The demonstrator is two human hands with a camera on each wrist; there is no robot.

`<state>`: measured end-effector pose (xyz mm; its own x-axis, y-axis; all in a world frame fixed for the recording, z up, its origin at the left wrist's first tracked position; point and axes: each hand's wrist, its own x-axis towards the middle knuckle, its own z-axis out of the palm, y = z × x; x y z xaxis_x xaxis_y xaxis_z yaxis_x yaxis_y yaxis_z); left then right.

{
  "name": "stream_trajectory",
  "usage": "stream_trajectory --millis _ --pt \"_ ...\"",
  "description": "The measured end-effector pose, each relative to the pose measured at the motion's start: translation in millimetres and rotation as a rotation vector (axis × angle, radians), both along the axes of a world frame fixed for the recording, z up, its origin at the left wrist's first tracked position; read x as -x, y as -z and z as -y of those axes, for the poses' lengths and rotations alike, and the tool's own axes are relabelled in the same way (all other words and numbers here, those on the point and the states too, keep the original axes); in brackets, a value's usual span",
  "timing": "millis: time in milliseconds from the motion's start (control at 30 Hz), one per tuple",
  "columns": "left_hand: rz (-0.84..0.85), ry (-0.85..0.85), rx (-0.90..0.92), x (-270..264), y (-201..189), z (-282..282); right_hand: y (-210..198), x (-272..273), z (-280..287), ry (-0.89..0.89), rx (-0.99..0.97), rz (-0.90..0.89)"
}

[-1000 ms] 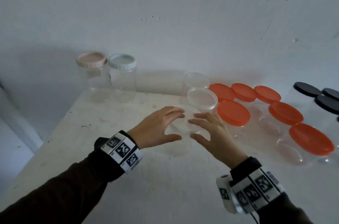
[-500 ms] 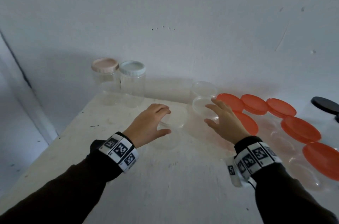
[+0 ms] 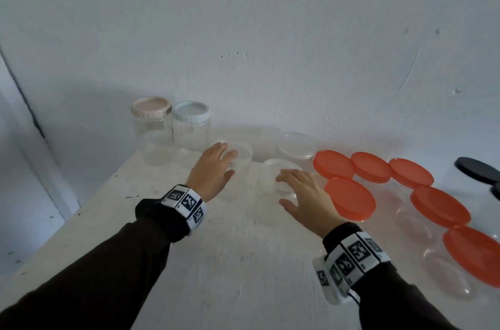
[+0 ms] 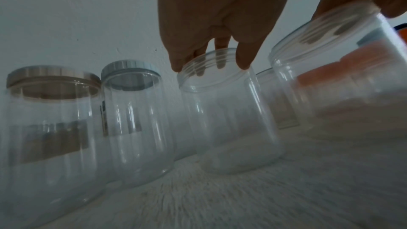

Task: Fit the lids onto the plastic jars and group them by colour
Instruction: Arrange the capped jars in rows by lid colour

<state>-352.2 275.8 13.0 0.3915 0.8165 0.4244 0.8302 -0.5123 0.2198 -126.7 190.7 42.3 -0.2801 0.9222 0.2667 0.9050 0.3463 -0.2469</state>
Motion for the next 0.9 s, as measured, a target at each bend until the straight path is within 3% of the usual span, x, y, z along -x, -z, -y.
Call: stream_trajectory --millis 300,700,833,900 --pt "-0.067 -0.057 0.024 -3.3 3.1 -29.6 7.7 0.9 -5.8 -0.037 -0.044 -0.017" --pt "-0.045 -0.043 -0.043 -5.9 6.3 -55.8 -11.3 4.8 -8.7 -0.234 0.065 -0.028" --pt "-0.031 0.004 -0.094 -4.1 7.3 -59.5 -28.1 -3.4 -29.2 -0.136 0.031 -0.222" --pt "-0.037 0.007 -0.103 -1.9 8.4 -61.2 -32.0 -10.2 -46.5 -0.004 -0.026 -0.210"
